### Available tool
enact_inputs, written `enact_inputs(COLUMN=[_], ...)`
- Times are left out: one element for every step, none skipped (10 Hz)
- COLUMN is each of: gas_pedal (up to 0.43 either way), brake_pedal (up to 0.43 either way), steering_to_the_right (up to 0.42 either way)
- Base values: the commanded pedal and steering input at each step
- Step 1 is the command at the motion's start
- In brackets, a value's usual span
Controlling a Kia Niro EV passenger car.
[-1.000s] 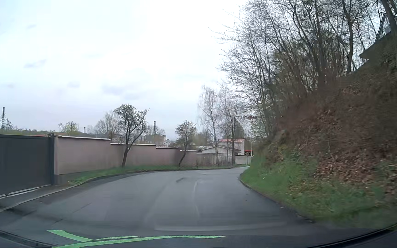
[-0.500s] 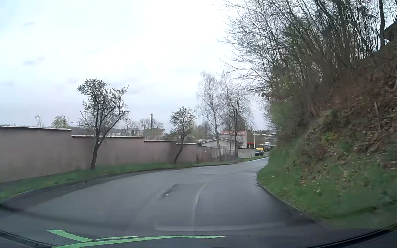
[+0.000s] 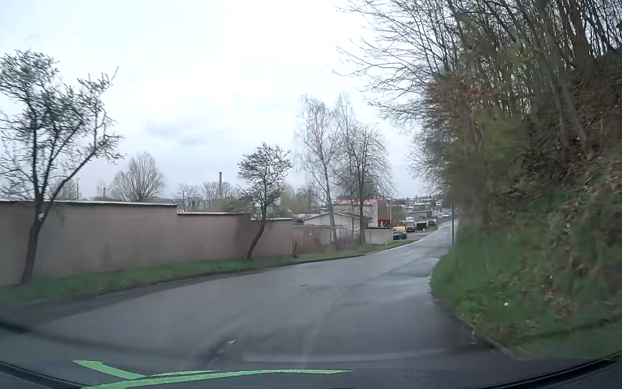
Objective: Follow the waypoints while adhering to traffic rules and regulations
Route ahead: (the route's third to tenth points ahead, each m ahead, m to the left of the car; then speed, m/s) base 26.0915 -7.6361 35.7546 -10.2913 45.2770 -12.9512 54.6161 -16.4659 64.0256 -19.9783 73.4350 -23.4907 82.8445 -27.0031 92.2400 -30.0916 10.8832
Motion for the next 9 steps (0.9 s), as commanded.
enact_inputs(gas_pedal=[0.067,0.067,0.079,0.087,0.087,0.087,0.087,0.098,0.098], brake_pedal=[0.000,0.000,0.000,0.000,0.000,0.000,0.000,0.000,0.000], steering_to_the_right=[0.052,0.058,0.065,0.071,0.075,0.076,0.076,0.076,0.076])
